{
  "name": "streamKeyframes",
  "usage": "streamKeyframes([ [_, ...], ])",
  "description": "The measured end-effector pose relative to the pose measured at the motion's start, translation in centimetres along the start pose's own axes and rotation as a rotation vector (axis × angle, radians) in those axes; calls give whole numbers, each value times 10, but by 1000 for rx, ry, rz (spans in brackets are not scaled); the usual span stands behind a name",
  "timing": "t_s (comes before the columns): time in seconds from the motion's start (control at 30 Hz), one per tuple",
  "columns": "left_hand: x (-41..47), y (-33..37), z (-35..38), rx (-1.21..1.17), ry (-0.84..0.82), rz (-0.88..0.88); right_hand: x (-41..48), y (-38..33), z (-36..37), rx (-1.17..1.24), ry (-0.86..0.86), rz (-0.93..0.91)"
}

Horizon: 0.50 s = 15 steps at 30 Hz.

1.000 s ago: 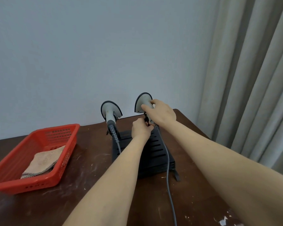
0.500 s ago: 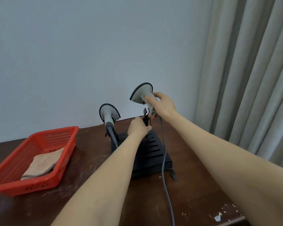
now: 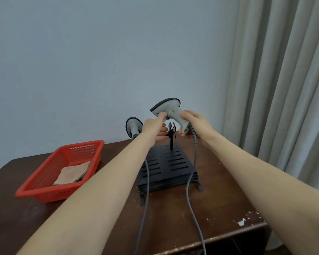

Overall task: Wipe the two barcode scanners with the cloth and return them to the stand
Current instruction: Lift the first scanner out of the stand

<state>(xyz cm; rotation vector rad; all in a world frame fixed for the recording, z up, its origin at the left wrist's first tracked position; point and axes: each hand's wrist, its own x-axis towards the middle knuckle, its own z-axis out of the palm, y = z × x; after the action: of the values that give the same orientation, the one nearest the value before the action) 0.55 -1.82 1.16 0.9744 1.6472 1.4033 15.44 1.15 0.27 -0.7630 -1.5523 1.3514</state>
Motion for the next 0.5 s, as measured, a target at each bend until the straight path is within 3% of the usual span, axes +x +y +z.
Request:
streamKeyframes([
  [0.13, -19, 0, -4, -205, -131, -55, -18, 2, 3, -17, -50, -26],
  [0.27, -36, -2, -3, -386, -161, -57, -32, 2, 3, -47, -116, -46],
  [0.5, -50, -5, -4, -429, -145, -62, -45, -4, 0, -73, -199, 67],
])
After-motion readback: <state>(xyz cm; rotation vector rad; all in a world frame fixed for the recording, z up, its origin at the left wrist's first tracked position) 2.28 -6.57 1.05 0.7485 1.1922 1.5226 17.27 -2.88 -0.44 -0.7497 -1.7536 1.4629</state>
